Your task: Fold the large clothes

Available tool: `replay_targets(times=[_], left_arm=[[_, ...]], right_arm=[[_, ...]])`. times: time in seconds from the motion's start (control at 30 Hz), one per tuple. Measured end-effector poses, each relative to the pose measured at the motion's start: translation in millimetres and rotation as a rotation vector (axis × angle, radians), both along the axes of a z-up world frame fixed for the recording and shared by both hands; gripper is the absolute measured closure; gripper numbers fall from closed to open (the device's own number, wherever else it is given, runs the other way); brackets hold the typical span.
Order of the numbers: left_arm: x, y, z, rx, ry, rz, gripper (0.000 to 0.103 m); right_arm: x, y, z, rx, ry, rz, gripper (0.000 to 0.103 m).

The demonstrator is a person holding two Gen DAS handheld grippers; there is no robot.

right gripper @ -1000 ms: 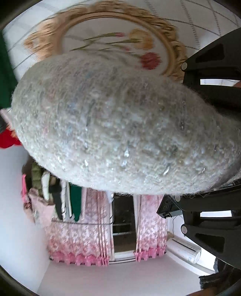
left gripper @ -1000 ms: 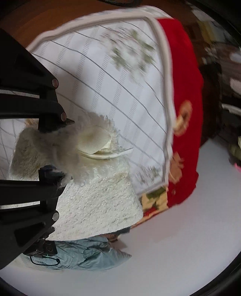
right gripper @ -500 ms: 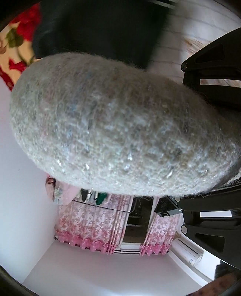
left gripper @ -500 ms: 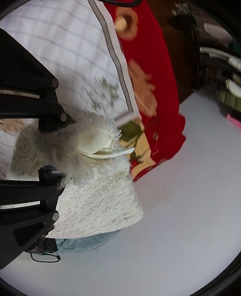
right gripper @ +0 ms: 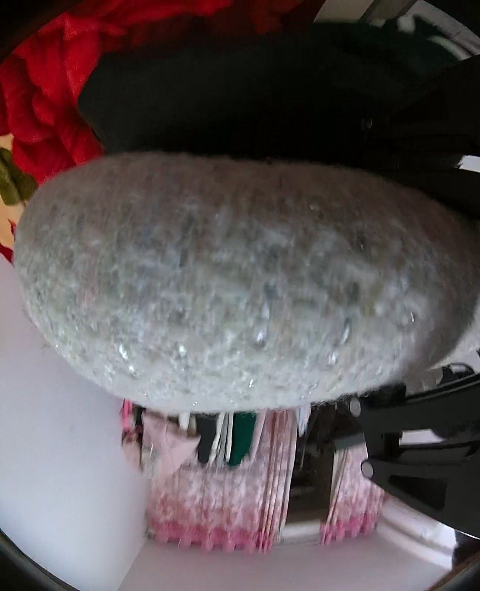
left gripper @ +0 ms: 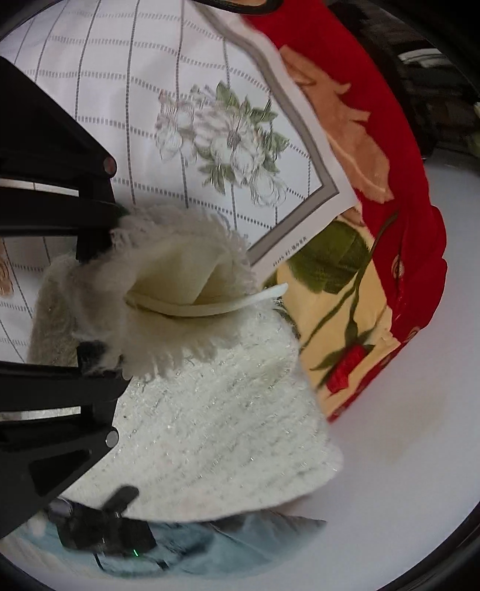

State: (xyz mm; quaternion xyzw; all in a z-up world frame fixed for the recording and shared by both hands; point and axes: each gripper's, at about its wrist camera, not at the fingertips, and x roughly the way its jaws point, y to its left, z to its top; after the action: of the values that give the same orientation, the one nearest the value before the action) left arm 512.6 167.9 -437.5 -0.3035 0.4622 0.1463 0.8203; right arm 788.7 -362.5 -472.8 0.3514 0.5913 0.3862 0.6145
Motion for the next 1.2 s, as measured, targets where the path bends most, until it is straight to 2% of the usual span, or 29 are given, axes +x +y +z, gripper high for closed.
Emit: replay_targets(times=[0.03,0.1,0.13,0.17,0.2,0.27,0.3,0.33,0.4,0.5,0.6,0.63,0.77,0.87,1.03,1.2], left_arm=[[-1,-3,4,0.017,0.024,-0.017,0.076],[-1,-8,11,0.056,0.046,-0.049,0.074],[-1,-11,14,0.086,0.052,-0.064,0.07],[-2,-14,18,0.124,0.06,-0.078,0.054],[-2,-17,21,0.159,0.065,-0.093,0.027],[-4,-22,28,0.223,0.062,-0.122,0.003],[-7,-25,35,0.268,0.06,-0.136,0.003],[-9,-27,40,0.308,0.06,-0.147,0.003],[-17,-33,54,0.371,0.046,-0.178,0.003],[-37,-41,79,0.424,0.025,-0.224,0.003],[-62,-48,106,0.471,0.011,-0.267,0.003],[-72,-51,117,0.486,0.003,-0.288,0.003],[-102,-57,151,0.517,-0.001,-0.345,0.003],[-130,-63,180,0.517,-0.007,-0.392,0.003],[-184,-79,231,0.505,-0.026,-0.454,0.003],[-236,-97,291,0.526,-0.075,-0.483,0.003]], right_arm=[[-2,1,7,-0.073,-0.018,0.002,0.023],[-5,-2,23,-0.217,-0.043,-0.009,0.021],[-6,0,30,-0.279,-0.06,-0.01,0.016],[-9,3,43,-0.355,-0.095,-0.02,0.015],[-13,6,55,-0.436,-0.141,-0.033,0.015],[-23,15,79,-0.605,-0.231,-0.064,0.014],[-30,23,94,-0.724,-0.287,-0.084,0.014],[-41,13,84,-0.8,-0.326,-0.099,0.009],[-58,26,103,-0.919,-0.376,-0.137,0.0],[-105,47,114,-0.994,-0.366,-0.17,0.0],[-171,55,126,-1.118,-0.389,-0.262,0.0],[-190,63,140,-1.16,-0.393,-0.294,0.0],[-261,84,187,-1.228,-0.381,-0.385,0.0],[-315,114,242,-1.28,-0.394,-0.423,0.0],[-387,129,313,-1.304,-0.395,-0.461,0.0],[-453,127,388,-1.291,-0.373,-0.505,0.0]])
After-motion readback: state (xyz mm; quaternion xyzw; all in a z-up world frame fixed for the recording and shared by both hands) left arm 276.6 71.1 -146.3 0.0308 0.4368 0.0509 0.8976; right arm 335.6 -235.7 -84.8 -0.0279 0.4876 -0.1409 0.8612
